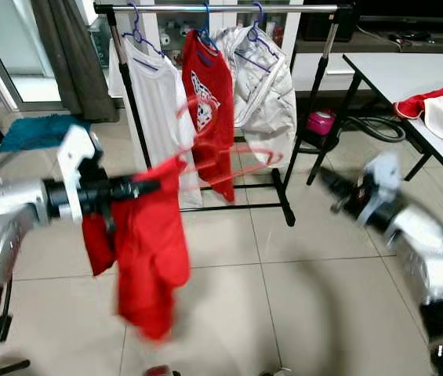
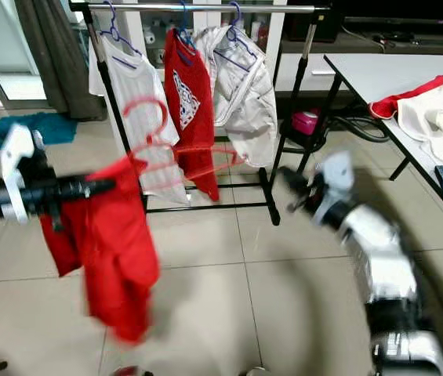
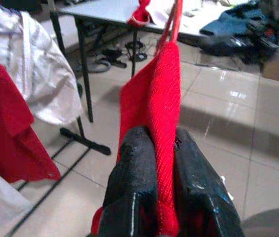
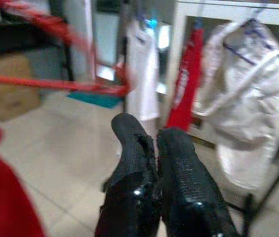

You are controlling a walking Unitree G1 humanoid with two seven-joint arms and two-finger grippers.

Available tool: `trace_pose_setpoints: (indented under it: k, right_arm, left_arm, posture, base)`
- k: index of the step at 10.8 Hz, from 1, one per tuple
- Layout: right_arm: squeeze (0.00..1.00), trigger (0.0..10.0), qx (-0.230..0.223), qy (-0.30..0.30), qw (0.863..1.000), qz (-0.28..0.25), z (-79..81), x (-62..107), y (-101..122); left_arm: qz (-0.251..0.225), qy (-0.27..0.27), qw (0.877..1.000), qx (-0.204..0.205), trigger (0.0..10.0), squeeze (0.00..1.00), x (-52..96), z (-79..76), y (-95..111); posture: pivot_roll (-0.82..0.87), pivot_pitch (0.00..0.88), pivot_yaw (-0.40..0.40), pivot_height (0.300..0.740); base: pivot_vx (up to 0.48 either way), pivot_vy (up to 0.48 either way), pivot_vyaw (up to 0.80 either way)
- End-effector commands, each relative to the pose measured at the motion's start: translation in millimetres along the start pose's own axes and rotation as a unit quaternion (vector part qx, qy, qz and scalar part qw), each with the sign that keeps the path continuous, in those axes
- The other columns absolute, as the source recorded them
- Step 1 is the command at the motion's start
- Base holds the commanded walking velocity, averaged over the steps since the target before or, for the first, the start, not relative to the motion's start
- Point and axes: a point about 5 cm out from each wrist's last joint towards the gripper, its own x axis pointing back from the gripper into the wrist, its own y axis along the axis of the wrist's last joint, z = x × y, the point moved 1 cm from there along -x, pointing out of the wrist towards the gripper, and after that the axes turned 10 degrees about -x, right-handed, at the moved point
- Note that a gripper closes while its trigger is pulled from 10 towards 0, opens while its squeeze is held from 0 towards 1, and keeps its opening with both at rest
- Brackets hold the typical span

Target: Hang hanger

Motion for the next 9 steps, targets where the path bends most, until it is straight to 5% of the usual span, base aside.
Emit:
trace_pose_setpoints:
  k: [1,3,6,9]
  right_arm:
    - [1.00,10.0,-0.004,0.022,1.000,-0.009,5.3,0.1,5]
    - [1.00,10.0,-0.022,0.084,0.996,0.009,26.6,5.2,-4]
    - [1.00,10.0,-0.008,0.057,0.998,0.011,40.2,-11.1,-22]
    - [1.00,10.0,-0.057,0.165,0.984,-0.038,96.5,-28.9,-14]
  left_arm:
    - [-0.017,0.018,0.999,-0.021,0.0,0.00,4.0,7.3,12]
    - [-0.056,0.014,0.998,-0.015,0.0,0.00,6.4,16.4,27]
    - [-0.097,-0.016,0.995,-0.021,0.0,0.00,0.9,22.9,48]
    - [-0.124,-0.040,0.991,-0.033,0.0,0.00,-6.2,31.8,66]
  posture:
    - [-0.05,0.000,0.012,0.740]
    - [-0.06,0.000,0.020,0.740]
    - [-0.05,0.002,0.018,0.740]
    - [-0.04,0.017,0.026,0.740]
  base:
    - [0.000,0.000,0.00]
    - [0.000,0.000,0.00]
    - [0.000,0.000,0.00]
    - [0.000,0.000,0.00]
